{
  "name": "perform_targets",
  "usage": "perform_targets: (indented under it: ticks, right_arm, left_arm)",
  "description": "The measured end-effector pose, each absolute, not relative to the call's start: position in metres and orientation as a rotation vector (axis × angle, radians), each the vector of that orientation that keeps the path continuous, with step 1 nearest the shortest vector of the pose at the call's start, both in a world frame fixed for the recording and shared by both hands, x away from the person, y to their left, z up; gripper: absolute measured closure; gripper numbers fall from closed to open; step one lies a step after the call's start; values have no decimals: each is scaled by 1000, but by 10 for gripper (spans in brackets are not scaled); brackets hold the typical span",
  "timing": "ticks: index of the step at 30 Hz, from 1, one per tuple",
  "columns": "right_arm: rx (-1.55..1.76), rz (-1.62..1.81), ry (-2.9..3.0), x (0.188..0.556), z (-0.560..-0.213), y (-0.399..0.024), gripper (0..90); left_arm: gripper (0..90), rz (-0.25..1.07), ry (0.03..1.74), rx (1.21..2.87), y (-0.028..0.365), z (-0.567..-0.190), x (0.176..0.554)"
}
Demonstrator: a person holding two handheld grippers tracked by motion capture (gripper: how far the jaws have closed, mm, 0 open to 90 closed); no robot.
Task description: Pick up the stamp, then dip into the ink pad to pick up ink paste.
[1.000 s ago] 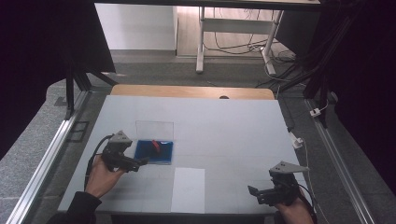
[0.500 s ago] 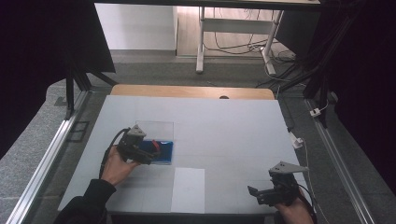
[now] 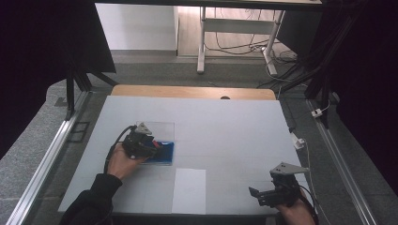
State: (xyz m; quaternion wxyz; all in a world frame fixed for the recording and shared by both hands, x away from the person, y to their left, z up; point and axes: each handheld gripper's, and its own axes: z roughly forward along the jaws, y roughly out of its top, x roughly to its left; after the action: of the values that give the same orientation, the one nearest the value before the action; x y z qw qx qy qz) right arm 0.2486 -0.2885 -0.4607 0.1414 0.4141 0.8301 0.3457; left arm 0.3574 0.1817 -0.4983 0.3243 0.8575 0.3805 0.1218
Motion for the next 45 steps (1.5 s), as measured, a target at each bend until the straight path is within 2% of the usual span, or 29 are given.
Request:
perform_targets:
  ticks: [1,2,4,6,45]
  right_arm:
    - [1194,998,2397,249,-461,-288,0]
    - [1194,998,2397,249,-461,-288,0]
    - [1190,994,2398,249,-461,-288,0]
    - [1190,994,2397,248,-461,-288,0]
    - [1171,990,2396,247,-460,-287,0]
  left_arm:
    - [478,318,997,2253,182,-498,357]
    - [478,318,996,2255,181,-498,357]
    - [563,326,982,2272,179,-499,357]
    - [577,335,984,2273,179,-498,356]
    - [581,314,974,2174,174,-476,346]
